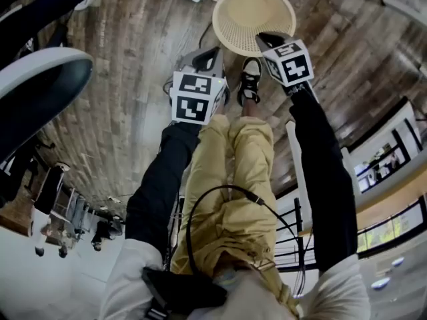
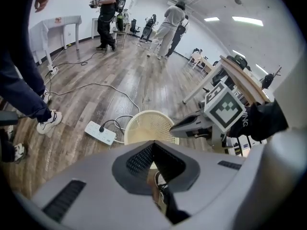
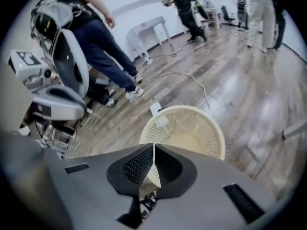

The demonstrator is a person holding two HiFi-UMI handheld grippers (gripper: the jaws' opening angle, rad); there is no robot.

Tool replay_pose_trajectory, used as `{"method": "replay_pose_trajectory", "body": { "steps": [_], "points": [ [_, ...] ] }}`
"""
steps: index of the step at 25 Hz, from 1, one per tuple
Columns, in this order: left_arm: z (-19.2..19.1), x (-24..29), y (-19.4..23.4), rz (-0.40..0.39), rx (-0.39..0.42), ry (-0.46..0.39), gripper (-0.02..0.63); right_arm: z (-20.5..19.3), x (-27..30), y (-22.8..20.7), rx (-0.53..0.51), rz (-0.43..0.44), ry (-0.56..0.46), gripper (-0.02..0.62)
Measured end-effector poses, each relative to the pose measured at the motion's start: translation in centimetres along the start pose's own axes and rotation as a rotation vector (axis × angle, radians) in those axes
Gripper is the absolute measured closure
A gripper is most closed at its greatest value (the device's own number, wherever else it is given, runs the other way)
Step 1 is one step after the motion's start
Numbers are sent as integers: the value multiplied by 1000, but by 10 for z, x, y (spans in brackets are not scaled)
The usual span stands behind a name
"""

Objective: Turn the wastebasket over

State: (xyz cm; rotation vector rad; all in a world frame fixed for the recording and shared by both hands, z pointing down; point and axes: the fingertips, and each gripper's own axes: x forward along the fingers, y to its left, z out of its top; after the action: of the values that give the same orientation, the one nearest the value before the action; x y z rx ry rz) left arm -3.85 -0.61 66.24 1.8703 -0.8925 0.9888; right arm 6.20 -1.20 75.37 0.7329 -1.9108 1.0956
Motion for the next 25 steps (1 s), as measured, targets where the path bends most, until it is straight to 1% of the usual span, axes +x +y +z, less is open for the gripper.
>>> {"method": "replay_pose_trajectory", "body": {
  "steps": [1, 2, 4, 7, 10, 12, 15, 17, 20, 22, 24, 25],
  "points": [
    [6, -13, -8, -4, 4, -5, 607, 8, -21, 5, 53, -13, -39, 571],
    [15, -26, -16, -6, 12, -18, 606, 18, -43, 10, 99, -26, -84, 574],
    [45, -49, -30, -9, 45, -70, 606, 44, -89, 12, 161, -65, -183, 575],
    [85, -90, -53, -19, 83, -132, 606, 70, -159, 25, 214, -117, -294, 575],
    [108, -146, -82, -23, 96, -180, 606, 81, -228, 59, 240, -130, -368, 575],
    [133, -183, -103, -29, 114, -242, 606, 98, -275, 75, 227, -141, -435, 575],
    [179, -234, -135, -47, 155, -342, 606, 137, -345, 91, 183, -168, -553, 575],
    [189, -273, -160, -61, 167, -376, 606, 148, -392, 113, 167, -177, -604, 575],
    [191, -332, -199, -74, 175, -420, 606, 148, -458, 151, 145, -192, -661, 575],
    [208, -365, -217, -74, 186, -469, 606, 159, -499, 165, 119, -213, -711, 575],
    [229, -392, -227, -70, 188, -526, 606, 174, -535, 174, 96, -231, -771, 575],
    [233, -405, -232, -69, 184, -552, 606, 176, -549, 183, 89, -237, -798, 575]
  ]
}}
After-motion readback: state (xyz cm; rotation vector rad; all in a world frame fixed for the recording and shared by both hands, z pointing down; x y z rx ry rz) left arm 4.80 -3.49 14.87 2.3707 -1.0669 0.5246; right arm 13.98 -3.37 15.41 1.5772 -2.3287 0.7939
